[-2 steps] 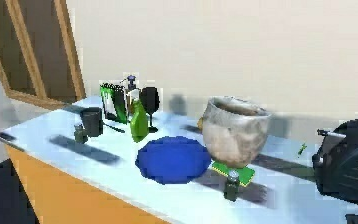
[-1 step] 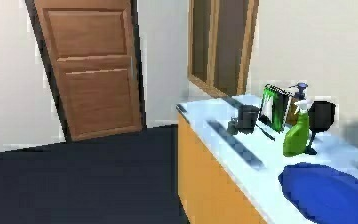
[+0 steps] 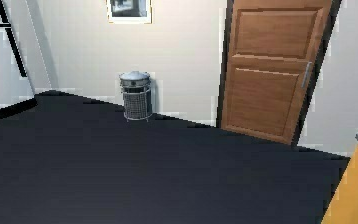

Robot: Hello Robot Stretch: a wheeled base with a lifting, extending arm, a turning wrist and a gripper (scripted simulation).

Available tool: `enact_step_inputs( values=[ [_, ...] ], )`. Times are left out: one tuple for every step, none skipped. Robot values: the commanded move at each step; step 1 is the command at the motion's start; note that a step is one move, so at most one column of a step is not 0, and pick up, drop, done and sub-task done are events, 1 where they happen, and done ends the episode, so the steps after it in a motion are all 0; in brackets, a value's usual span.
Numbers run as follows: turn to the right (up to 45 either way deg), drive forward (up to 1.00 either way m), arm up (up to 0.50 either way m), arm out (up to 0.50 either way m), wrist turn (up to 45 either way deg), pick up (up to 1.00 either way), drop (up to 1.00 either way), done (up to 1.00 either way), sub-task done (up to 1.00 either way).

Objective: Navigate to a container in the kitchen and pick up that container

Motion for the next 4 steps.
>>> enact_step_inputs(
  values=[
    [-9.0, 0.0, 0.0, 0.0, 0.0, 0.0, 0.0, 0.0, 0.0],
    [0.0, 0.0, 0.5, 0.0, 0.0, 0.0, 0.0, 0.0, 0.0],
    [0.0, 0.0, 0.38, 0.0, 0.0, 0.0, 0.0, 0.0, 0.0],
    [0.0, 0.0, 0.0, 0.5, 0.0, 0.0, 0.0, 0.0, 0.0]
  ],
)
